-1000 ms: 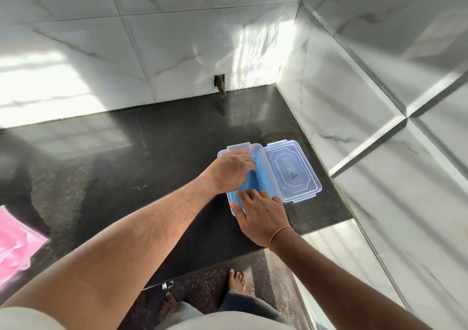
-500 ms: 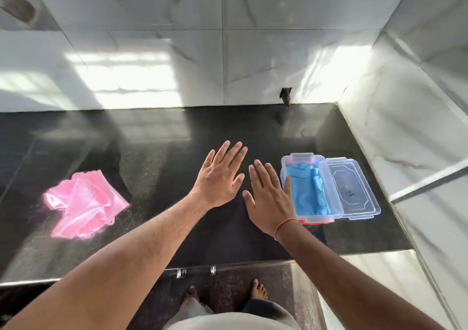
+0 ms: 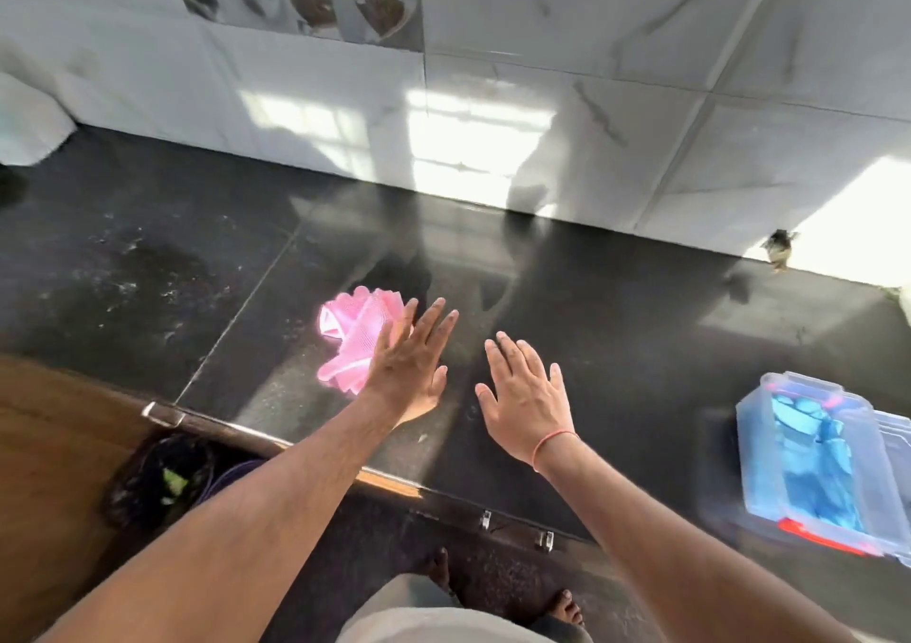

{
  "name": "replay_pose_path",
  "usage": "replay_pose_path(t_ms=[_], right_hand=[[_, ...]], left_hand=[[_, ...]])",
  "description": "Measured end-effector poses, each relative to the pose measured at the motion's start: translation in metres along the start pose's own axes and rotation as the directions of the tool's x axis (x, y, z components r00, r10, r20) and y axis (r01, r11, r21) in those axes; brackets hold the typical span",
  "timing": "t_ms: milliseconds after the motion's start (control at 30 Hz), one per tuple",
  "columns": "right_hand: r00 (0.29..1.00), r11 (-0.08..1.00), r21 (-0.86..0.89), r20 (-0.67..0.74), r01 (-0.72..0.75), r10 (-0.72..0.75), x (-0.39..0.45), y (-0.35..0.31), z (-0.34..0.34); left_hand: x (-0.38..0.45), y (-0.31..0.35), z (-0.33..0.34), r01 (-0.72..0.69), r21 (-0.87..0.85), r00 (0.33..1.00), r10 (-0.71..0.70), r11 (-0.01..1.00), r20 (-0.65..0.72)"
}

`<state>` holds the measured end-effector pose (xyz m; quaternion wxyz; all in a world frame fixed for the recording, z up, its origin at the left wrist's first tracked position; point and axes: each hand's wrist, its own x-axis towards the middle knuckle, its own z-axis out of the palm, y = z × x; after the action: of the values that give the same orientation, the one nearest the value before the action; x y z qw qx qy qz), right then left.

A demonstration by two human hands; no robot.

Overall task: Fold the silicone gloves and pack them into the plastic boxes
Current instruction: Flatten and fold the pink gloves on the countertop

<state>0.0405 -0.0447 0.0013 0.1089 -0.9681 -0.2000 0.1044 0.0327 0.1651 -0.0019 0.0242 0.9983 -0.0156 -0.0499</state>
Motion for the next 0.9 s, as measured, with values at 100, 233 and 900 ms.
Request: replay_pose_path(t_ms=[100,233,900], right_hand=[[0.998,0.999,0.025,0.054,0.04,-0.041,0.02,-0.031,0.009],[0.991,0.994,0.031,0.078,0.107,-0.109,0.042,-0.065,0.014],[1.0,0.829,0.559,0.018,0.002,-0.015,0.085,-0.094,0.011]], left_hand=[[-0.014,-0.044,0.007,0.126,0.009,0.99,-0.126,0.992,0.064],[-0.028,-0.087,0.01,0.255,-0.13,0.966,-0.248,0.958,0.07],[0.01,-0.098,-0.04,0.021,-0.624,0.938,-0.232,0.781,-0.259]])
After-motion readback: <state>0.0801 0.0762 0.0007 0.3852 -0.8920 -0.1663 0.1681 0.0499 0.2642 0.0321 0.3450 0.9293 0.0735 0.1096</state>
